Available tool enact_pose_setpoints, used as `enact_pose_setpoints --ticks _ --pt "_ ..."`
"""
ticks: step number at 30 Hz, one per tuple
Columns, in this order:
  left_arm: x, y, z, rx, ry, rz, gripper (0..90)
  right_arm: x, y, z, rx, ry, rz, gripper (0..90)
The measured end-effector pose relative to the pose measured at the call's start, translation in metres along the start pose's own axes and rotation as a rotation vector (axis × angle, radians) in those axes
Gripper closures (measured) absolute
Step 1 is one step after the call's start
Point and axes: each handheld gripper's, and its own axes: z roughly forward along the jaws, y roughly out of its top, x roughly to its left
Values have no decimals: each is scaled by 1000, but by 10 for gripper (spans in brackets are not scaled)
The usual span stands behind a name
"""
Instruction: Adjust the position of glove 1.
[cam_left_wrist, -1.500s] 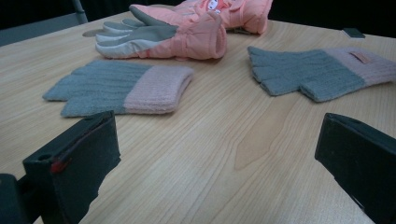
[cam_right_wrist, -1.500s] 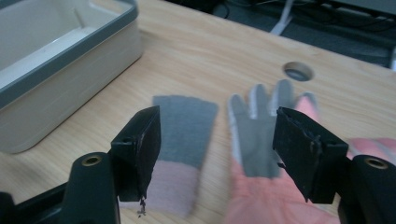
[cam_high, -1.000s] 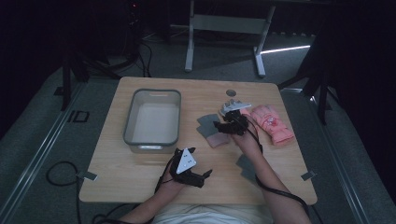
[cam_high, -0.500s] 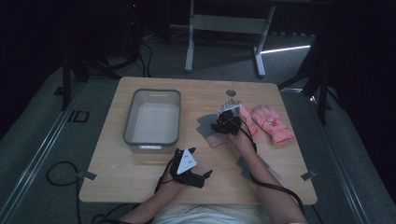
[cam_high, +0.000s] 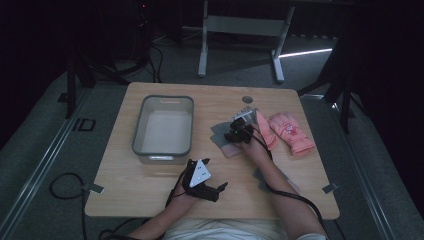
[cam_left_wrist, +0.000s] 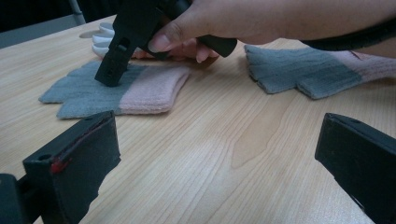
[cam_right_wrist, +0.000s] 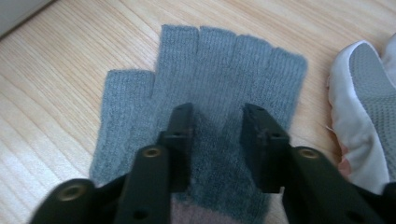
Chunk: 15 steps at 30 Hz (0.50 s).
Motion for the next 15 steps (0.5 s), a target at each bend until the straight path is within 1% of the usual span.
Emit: enact_pose_setpoints --ticks 2,3,4,5,6,7,8,9,11,12,13,14,15 --pt "0 0 0 0 1 1 0 0 2 0 11 1 13 757" --pt "0 0 0 0 2 0 0 1 3 0 15 3 28 804" --pt "0 0 0 0 3 0 0 3 3 -1 18 4 42 833" --pt "0 0 0 1 3 0 0 5 4 -1 22 10 52 840" --pt "0 0 0 1 3 0 0 5 4 -1 22 10 52 840" --pt "0 0 0 0 2 -1 0 9 5 -4 27 19 84 850" --pt "0 0 0 0 1 -1 0 10 6 -7 21 30 99 851" --pt "0 0 0 0 1 -1 0 12 7 -12 5 45 119 851" --pt "0 0 0 0 1 -2 0 17 8 -26 -32 51 150 851" --pt "0 0 0 0 1 -3 0 17 8 -26 -32 51 150 851" --pt "0 0 0 0 2 -3 0 20 8 -36 -57 54 172 851" --pt "0 0 0 0 3 0 0 27 6 -52 -93 49 196 851" --pt "-1 0 0 0 4 1 0 29 4 -57 -105 49 208 851"
